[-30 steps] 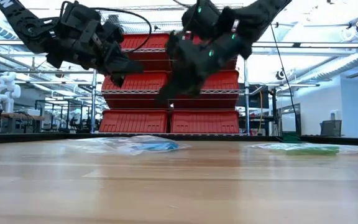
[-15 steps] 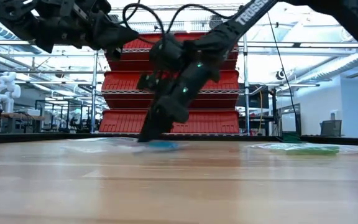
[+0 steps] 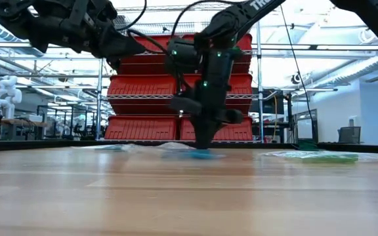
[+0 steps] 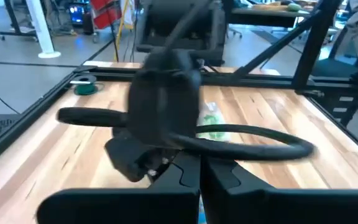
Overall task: Sort rubber bands
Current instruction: Close the center zip lock bag
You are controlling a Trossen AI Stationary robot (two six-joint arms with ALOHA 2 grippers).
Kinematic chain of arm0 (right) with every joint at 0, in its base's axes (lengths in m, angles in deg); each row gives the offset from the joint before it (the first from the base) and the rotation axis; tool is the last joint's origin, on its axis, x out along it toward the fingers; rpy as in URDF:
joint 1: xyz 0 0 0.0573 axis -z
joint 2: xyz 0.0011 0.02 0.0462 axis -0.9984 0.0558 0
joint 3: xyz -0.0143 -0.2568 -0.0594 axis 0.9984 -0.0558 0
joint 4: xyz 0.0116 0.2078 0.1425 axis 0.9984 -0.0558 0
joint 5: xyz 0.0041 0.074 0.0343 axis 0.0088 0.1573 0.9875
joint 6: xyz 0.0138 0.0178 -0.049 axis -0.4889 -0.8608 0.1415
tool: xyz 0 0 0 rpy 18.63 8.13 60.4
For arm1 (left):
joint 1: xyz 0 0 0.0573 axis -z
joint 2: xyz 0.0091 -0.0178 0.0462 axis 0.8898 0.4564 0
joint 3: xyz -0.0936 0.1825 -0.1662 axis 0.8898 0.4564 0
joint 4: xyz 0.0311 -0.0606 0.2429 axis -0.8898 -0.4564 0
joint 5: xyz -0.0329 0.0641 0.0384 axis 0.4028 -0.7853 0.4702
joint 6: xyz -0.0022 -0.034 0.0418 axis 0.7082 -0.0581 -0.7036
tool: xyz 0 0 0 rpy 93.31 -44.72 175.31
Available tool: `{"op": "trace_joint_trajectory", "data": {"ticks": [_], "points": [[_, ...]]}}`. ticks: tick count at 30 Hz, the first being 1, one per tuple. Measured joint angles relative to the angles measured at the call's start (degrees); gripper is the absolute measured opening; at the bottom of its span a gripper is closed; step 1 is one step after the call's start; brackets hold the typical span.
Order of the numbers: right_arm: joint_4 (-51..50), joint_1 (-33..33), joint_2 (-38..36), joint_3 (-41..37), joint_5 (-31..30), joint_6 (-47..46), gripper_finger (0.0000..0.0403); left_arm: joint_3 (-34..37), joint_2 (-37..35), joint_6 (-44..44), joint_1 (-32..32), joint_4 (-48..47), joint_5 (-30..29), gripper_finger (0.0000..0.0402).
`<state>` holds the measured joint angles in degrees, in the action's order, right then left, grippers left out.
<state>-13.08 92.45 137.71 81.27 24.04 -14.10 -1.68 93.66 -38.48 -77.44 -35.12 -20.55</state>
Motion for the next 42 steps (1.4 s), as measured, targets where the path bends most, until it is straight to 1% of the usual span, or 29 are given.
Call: {"op": "trace_joint_trajectory", "data": {"ticks": [3, 5, 7, 9, 11, 12, 13, 16, 22, 24, 26, 29, 31, 33, 35, 39, 40, 42], "points": [[1.03, -1.66, -1.95, -0.32, -2.20, -0.91, 0.0000, 0.22, 0.00, 0.01, 0.82, -0.63, -1.99, 0.0000], [-0.16, -2.22, -3.85, -0.70, -3.44, 1.13, 0.0000, 1.25, -0.15, 0.20, 1.19, 0.32, -3.42, 0.0000], [0.66, -2.31, -6.64, -0.51, -3.40, 7.09, 0.0000, 3.03, -0.74, 1.70, 1.23, 2.19, -3.81, 0.0000], [1.78, -2.17, -8.84, -0.20, -3.52, 15.24, 0.0002, 5.34, -2.10, 3.18, 1.23, 5.84, -3.78, 0.0000], [3.67, -1.57, -9.15, -0.25, -3.49, 22.06, 0.0011, 7.56, -3.90, 4.46, 1.23, 9.86, -3.77, 0.0000], [5.40, -0.97, -8.84, -0.32, -2.36, 24.36, 0.0018, 8.76, -4.84, 5.00, 1.23, 11.60, -3.76, 0.0000], [7.10, -0.23, -8.61, -0.35, 0.07, 26.05, 0.0027, 9.91, -5.74, 5.68, 1.22, 13.14, -3.74, 0.0000], [14.72, 2.39, -7.04, -0.11, 9.23, 29.89, 0.0062, 12.35, -8.39, 7.13, 1.19, 17.00, -3.06, 0.0000], [22.81, 5.84, -1.71, -0.27, 17.65, 36.19, 0.0146, 13.31, -10.88, 8.47, 1.19, 17.19, 0.83, 0.0000], [24.48, 6.42, -0.28, -0.18, 19.01, 36.54, 0.0170, 13.31, -10.91, 8.67, 1.19, 17.15, 1.74, 0.0001], [24.41, 6.71, 1.37, -0.29, 18.97, 36.65, 0.0187, 13.31, -10.86, 8.70, 1.19, 16.78, 2.20, 0.0004], [25.09, 6.71, 2.29, -0.20, 18.68, 37.70, 0.0197, 13.33, -10.86, 8.74, 1.18, 15.65, 2.23, 0.0005], [25.98, 6.71, 3.09, -0.05, 18.55, 38.09, 0.0192, 13.33, -10.84, 9.03, 1.19, 15.64, 2.23, 0.0006], [26.25, 6.67, 3.36, -0.01, 18.37, 37.97, 0.0172, 13.33, -10.92, 9.05, 1.17, 15.73, 2.20, 0.0006], [26.33, 6.52, 3.40, 0.00, 17.81, 37.54, 0.0136, 13.33, -10.97, 9.03, 1.19, 15.73, 1.70, 0.0007], [26.23, 6.13, 3.46, 0.00, 16.40, 38.05, 0.0028, 13.33, -10.97, 9.03, 1.08, 15.72, 0.97, 0.0007], [26.04, 6.05, 3.46, 0.00, 16.50, 38.15, 0.0015, 13.33, -10.97, 9.03, 1.08, 15.75, 0.78, 0.0007], [25.09, 5.95, 3.25, 0.00, 16.64, 37.55, 0.0011, 13.33, -10.97, 9.02, 1.08, 15.80, 0.64, 0.0007]]}}
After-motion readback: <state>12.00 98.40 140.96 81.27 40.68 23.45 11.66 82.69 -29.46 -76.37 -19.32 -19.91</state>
